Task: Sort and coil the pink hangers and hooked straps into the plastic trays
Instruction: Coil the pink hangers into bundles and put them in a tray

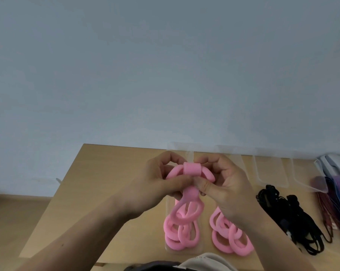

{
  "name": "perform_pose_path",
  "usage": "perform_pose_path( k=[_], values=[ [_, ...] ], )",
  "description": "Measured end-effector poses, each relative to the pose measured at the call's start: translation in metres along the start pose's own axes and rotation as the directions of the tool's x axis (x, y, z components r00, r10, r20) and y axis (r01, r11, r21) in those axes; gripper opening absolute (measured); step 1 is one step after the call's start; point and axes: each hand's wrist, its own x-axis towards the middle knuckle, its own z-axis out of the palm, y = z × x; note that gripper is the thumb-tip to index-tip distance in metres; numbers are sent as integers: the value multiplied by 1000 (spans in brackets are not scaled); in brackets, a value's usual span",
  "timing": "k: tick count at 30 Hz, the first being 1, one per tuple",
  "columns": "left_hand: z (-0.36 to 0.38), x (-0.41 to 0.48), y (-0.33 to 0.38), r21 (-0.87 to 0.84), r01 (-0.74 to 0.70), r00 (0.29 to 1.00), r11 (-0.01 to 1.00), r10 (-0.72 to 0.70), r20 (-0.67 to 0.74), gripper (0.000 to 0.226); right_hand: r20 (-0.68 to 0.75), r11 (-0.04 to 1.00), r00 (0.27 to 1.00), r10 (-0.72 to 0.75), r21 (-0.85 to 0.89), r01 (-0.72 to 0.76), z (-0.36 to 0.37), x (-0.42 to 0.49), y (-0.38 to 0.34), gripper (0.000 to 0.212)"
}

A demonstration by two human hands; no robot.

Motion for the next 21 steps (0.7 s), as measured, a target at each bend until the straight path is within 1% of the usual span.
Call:
perform_pose_path(
  k=[4, 7, 9, 12, 14, 16, 18, 20, 21],
  values=[
    [0, 0, 2, -48, 19, 999, 999, -20, -34, 32, 9, 1000, 1000, 14, -19, -14, 1, 0, 1, 33],
    [0, -1, 1, -71, -16, 999, 997, 14, -31, 25, 19, 1000, 999, 28, -13, -28, 0, -1, -1, 29],
    [0, -3, 0, -65, -42, 999, 997, 39, -35, 25, 31, 1000, 999, 27, 7, -28, 1, -2, -4, 26],
    [2, -2, 1, -56, -74, 997, 996, 73, -25, 25, -32, 995, 995, 91, 37, -90, 2, -1, -7, 32],
    [3, -2, 1, -50, -87, 996, 995, 86, -22, 26, -43, 991, 990, 131, 1, -131, 2, 0, -6, 38],
    [3, -1, -1, -30, -77, 996, 997, 76, -41, 31, -41, 989, 988, 147, -23, -148, 1, 0, -5, 40],
    [3, -1, -2, -7, -36, 997, 999, 35, -64, 41, -41, 990, 989, 139, -30, -141, 0, -1, -5, 37],
    [2, 0, -3, 9, 16, 998, 1000, -16, -68, 51, -40, 992, 992, 119, -27, -120, -1, -2, -4, 30],
    [2, 1, -3, 23, 38, 997, 999, -37, -63, 51, -41, 994, 993, 109, -21, -110, -2, -2, -3, 25]
  ],
)
